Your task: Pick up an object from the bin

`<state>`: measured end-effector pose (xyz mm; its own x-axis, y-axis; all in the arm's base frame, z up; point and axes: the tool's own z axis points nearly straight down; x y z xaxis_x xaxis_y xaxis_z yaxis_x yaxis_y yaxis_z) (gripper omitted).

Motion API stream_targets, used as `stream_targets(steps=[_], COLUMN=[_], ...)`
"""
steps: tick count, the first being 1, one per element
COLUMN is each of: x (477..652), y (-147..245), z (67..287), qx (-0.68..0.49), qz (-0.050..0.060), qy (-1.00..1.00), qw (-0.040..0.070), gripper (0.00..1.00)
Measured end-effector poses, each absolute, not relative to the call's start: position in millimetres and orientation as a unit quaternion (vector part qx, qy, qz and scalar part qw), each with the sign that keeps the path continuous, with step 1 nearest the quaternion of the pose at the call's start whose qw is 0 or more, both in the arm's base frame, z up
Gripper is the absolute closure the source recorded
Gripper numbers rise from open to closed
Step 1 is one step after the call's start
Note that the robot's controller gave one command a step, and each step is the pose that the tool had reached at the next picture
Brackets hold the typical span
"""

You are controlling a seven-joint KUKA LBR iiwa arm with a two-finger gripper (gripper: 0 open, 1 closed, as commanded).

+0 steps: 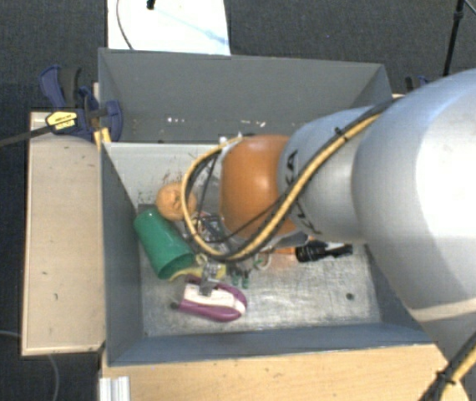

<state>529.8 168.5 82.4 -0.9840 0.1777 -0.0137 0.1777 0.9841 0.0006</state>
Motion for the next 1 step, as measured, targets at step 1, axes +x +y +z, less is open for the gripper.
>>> stream_targets(steps=[1], x=[537.8], y=[163.1], z=[119.9], qx=[0.084], qz=[0.0], qy=[0.996], qw=[0.001], gripper=[1.0])
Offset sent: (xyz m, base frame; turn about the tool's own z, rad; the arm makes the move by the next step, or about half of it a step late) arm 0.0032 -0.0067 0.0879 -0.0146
